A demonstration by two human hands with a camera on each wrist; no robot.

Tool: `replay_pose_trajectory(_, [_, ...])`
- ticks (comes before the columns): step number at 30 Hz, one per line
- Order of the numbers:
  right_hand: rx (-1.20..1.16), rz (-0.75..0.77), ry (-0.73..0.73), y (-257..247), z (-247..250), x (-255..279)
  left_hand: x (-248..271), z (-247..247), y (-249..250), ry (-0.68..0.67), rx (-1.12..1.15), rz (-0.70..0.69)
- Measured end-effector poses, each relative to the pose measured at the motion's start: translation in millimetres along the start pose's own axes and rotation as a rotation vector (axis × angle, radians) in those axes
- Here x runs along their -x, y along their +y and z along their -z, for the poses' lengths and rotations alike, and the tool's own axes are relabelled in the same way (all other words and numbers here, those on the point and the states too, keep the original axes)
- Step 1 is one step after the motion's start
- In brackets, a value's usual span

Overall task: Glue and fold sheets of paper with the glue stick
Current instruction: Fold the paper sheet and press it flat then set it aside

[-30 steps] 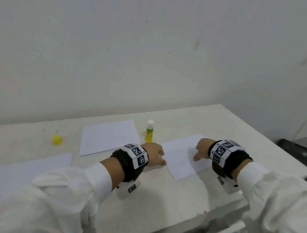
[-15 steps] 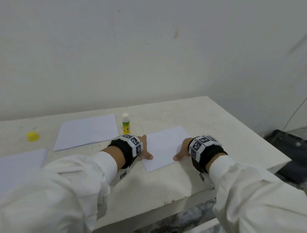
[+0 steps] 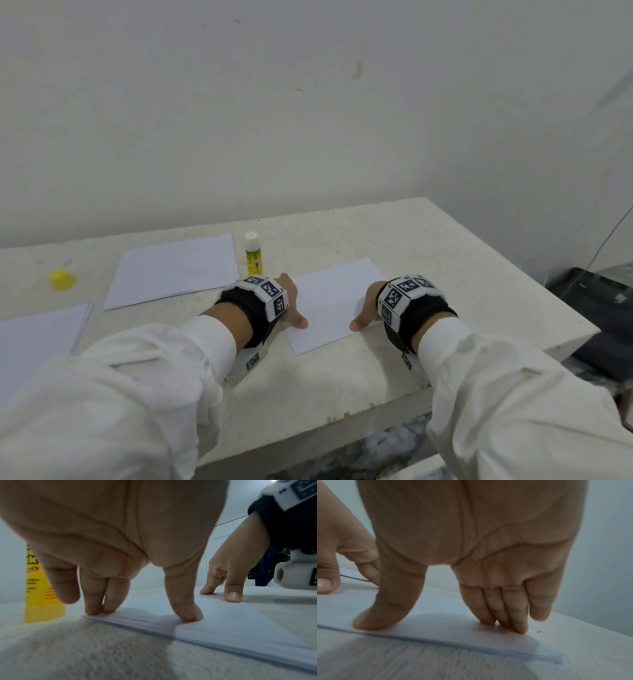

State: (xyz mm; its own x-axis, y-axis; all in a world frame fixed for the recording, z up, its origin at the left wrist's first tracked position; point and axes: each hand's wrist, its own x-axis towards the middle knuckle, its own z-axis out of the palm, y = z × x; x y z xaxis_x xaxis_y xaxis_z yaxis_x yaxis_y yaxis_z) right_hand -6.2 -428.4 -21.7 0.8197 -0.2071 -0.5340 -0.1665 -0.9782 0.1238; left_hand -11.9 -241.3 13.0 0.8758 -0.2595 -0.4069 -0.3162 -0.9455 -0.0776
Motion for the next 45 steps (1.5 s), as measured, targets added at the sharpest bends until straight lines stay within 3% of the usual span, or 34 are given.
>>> replay_pose_trajectory(11, [0.003,-0.026,0.013,-2,-2,-11,-19,11,-1,-0.036,-0.025,-0.024])
replay_pose_trajectory(17, [0.086,-0.056,0.008,-6,-23,-71,-38,17,4,-0.041,0.001,0.01])
replay_pose_trajectory(23, [0.134,-0.006,-0.016,-6,-17,-45,-44,22,4,-0.019,-0.021,0.038])
replay_pose_trajectory(32, [0.105,0.007,0.078,-6,-10,-25,-44,18,-5,0.071,0.036,-0.016])
replay_pose_trajectory(37, [0.101,0.059,0.032,-3,8,-7,-35,6,-8,-0.03,-0.001,0.032])
replay_pose_trajectory(40, [0.124,0.029,0.095,7,30,-14,-35,-1,-9,-0.06,-0.063,0.003])
replay_pose_trajectory(45, [0.118,0.05,0.029,14,46,-44,-37,-7,-13,-0.037,-0.099,-0.023])
